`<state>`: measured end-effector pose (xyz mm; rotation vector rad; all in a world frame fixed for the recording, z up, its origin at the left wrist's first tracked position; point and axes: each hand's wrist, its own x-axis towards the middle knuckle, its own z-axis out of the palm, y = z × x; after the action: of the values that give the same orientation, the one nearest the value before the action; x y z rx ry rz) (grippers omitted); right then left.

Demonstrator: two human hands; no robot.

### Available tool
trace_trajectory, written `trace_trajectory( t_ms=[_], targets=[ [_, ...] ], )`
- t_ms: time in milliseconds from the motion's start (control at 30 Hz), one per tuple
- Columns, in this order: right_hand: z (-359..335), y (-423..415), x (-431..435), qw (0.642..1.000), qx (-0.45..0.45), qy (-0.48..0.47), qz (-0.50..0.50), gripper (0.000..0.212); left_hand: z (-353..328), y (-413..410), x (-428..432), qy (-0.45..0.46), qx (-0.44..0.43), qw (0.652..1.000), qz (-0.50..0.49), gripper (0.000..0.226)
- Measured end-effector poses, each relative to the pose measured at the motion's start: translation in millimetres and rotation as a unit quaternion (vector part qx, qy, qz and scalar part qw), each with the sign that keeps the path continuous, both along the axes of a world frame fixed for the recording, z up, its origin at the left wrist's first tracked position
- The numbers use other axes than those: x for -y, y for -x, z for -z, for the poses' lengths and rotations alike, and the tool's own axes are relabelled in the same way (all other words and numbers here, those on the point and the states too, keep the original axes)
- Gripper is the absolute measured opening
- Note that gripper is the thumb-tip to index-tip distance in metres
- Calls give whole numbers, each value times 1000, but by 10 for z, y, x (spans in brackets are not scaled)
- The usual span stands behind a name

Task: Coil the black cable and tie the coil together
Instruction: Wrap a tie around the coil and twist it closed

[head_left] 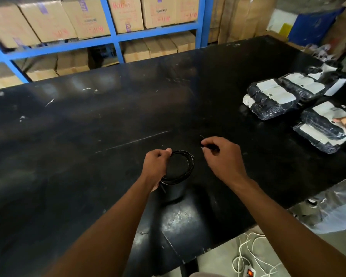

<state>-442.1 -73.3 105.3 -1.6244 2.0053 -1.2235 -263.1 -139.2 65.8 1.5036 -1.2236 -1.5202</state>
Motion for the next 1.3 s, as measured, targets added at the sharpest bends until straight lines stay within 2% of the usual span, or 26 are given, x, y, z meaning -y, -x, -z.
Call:
trace_trajectory(
  t_ms=[67, 167, 300, 433, 700, 1000, 1133, 1300],
  targets=[
    [-126, -200, -23, 995, -43, 58, -62, 16, -98, -107, 34, 11, -5, 1000, -3, 28],
    [-196, -484, 8, 979, -117, 51, -157, 15, -270, -260, 104, 47, -1, 999, -17, 36],
    [-246, -799, 191, 963, -189, 34, -190, 16, -461, -482, 204, 99, 15, 993, -56, 31],
    [-322, -1039, 355, 950, -247, 24, -188, 17, -573, -680, 230, 116, 20, 992, -41, 28],
    [-317, -1154, 492, 952, -239, 84, -171, 8, -673, -802, 200, 104, -15, 994, -16, 26],
    [-299, -1107, 524, 953, -243, 103, -151, 5, -774, -760, 184, 57, -79, 995, 4, 21],
    [-332, -1070, 506, 960, -214, 107, -142, 8, -800, -694, 172, 70, -79, 994, 3, 20],
    [-413, -1049, 458, 977, -122, 106, -141, 13, -820, -693, 139, 80, -83, 993, 0, 17]
  ],
)
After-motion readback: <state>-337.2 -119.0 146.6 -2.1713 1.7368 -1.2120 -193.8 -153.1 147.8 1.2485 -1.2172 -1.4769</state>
